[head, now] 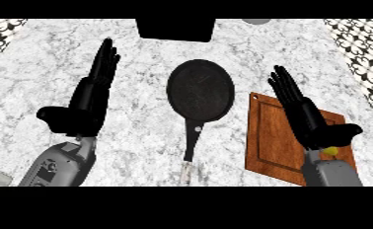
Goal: Pick the lemon from the cutting board and place it in the pan
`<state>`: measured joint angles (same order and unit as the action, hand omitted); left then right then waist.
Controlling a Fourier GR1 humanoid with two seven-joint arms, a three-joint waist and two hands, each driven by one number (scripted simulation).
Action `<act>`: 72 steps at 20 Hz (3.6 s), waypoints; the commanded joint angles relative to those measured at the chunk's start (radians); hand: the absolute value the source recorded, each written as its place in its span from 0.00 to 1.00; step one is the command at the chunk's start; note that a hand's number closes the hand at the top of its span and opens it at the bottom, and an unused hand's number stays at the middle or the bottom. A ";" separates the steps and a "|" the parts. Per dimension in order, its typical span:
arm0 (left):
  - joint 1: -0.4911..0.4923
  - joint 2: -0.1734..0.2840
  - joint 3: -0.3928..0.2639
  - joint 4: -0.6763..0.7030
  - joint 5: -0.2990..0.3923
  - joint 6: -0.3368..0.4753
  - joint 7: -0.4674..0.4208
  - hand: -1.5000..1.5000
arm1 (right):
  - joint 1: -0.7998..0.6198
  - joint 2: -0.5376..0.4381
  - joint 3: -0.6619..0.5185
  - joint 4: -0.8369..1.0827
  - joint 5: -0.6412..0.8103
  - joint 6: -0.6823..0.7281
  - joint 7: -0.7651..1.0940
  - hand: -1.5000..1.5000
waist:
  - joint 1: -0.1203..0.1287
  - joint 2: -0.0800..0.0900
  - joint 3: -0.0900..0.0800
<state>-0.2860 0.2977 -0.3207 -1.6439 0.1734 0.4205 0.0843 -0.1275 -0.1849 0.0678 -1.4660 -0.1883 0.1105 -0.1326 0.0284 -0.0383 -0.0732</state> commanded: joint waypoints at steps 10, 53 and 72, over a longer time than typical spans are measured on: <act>0.085 0.060 0.123 0.063 0.125 -0.057 0.085 0.50 | -0.120 -0.526 -0.300 0.066 -0.151 0.597 -0.290 1.00 | -0.043 0.047 0.079; 0.124 0.058 0.237 0.056 0.113 -0.165 0.129 0.50 | -0.145 -0.995 0.207 0.094 0.943 0.130 -0.753 0.00 | -0.034 0.036 0.073; 0.134 0.042 0.341 0.050 0.095 -0.287 0.143 0.50 | -0.059 -0.729 0.143 -0.125 1.177 0.312 -0.495 0.00 | -0.025 0.038 0.073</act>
<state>-0.1690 0.3110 -0.0196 -1.5805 0.2536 0.1769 0.2156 -0.1707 -0.9611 0.2125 -1.5678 0.9389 0.3681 -0.6855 -0.0004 -0.0007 -0.0001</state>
